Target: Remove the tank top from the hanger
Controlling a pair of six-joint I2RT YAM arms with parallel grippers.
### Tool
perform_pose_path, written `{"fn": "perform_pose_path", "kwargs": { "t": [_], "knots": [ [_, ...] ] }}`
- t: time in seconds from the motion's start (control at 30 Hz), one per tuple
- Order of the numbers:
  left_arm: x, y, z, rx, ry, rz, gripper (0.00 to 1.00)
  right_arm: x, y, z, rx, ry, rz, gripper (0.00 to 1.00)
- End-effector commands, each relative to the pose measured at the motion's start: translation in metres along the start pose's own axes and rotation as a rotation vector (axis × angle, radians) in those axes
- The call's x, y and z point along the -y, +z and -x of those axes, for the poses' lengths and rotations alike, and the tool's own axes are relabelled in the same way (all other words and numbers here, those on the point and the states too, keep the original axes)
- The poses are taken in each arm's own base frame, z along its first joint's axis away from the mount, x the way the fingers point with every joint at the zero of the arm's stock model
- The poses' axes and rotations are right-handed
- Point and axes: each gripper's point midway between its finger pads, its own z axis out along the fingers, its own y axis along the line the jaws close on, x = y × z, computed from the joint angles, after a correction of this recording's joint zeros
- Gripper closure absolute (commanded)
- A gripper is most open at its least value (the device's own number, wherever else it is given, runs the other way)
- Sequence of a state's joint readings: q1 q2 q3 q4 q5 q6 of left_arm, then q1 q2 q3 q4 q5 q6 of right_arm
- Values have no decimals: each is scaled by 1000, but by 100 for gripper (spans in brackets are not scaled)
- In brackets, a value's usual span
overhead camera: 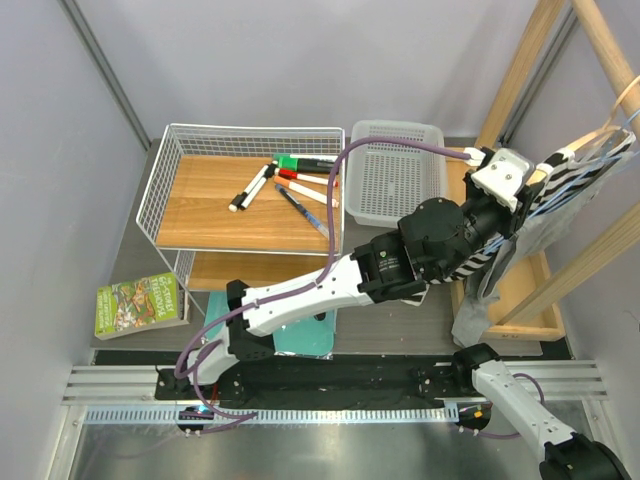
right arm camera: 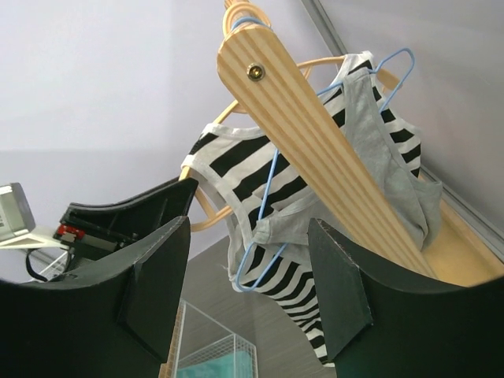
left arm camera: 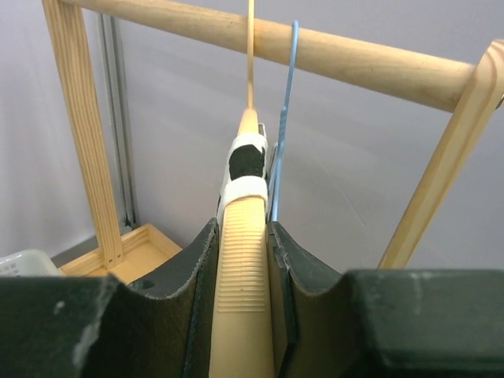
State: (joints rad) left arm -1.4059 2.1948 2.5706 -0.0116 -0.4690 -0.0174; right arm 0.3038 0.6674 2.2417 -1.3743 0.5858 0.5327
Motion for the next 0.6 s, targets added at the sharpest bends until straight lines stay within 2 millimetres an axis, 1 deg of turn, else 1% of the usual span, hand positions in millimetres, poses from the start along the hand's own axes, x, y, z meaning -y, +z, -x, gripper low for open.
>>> {"fn": "perform_pose_path", "kwargs": {
  "t": [0.0,0.1,0.13,0.17,0.2,0.23,0.27,0.33,0.37,0.4,0.43,0.47,0.5,0.57],
  "knots": [
    [-6,-21,115,243,-106,-31,100,3,13,-31,-119,-63,-47,33],
    [-2,-23,122,264,-83,-61,100,3,14,-33,-122,-65,-47,33],
    [0,-23,123,265,-77,-72,100,3,16,-36,-133,-70,-51,32],
    [1,-22,120,254,-67,-80,100,3,17,-39,-142,-75,-52,32],
    [2,-23,124,257,-69,-86,100,3,18,-42,-151,-77,-53,32],
    [3,-24,123,252,-67,-94,100,3,22,-48,-166,-83,-58,32],
    [4,-26,124,246,-65,-103,100,0,24,-52,-179,-85,-52,32],
    [5,-26,118,223,-54,-111,100,-5,32,-60,-202,-88,-47,30],
    [3,-29,121,213,-51,-111,100,-9,34,-64,-221,-89,-34,29],
    [4,-28,110,187,-39,-112,100,-13,40,-68,-237,-90,-38,29],
    [4,-28,104,171,-36,-113,100,-18,45,-69,-239,-74,-36,28],
    [4,-30,104,169,-42,-117,100,-21,49,-70,-240,-64,-41,28],
    [5,-31,93,143,-34,-123,100,-22,53,-70,-238,-53,-51,28],
    [8,-31,83,124,-27,-138,100,-29,65,-73,-234,-18,-70,27]
  ]
}}
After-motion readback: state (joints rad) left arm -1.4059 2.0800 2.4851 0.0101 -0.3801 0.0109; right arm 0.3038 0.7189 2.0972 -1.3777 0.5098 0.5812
